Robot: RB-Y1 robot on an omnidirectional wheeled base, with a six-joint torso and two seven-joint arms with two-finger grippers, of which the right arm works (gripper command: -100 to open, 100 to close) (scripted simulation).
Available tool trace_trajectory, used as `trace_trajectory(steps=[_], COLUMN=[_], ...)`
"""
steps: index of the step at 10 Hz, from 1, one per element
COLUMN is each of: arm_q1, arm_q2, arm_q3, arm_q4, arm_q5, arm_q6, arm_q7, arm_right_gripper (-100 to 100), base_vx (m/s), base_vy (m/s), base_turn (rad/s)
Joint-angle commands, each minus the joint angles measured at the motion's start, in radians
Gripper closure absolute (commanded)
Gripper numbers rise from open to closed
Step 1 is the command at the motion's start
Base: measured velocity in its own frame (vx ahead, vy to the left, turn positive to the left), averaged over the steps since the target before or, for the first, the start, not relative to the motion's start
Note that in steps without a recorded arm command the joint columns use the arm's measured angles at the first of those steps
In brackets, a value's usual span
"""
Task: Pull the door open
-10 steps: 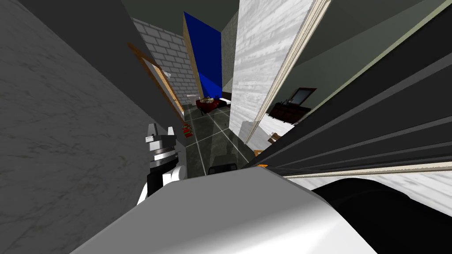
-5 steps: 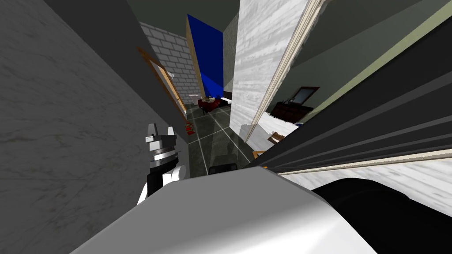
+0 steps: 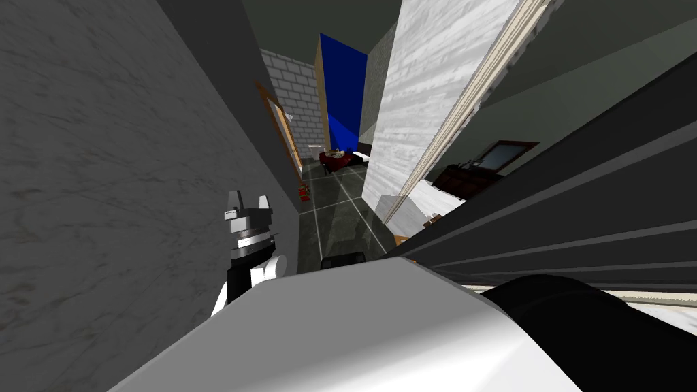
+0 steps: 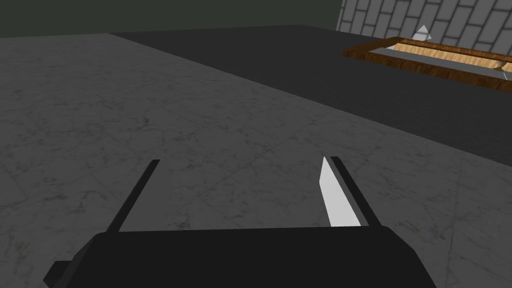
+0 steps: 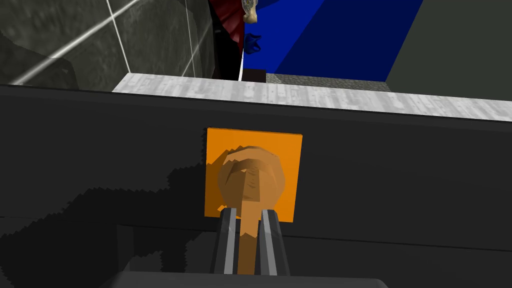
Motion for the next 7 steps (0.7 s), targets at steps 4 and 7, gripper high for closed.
trace_trajectory(steps=[4,7], arm_q1=[0.035,0.045], arm_q2=[0.006,0.026], arm_q3=[-0.017,-0.030], arm_q4=[-0.026,-0.025], arm_q5=[-0.033,-0.051], arm_q6=[0.046,0.032], arm_q7=[0.000,0.008], arm_right_gripper=[100,100], base_vx=[-0.067,-0.161], base_vy=[0.021,0.046], base_turn=[0.225,0.250])
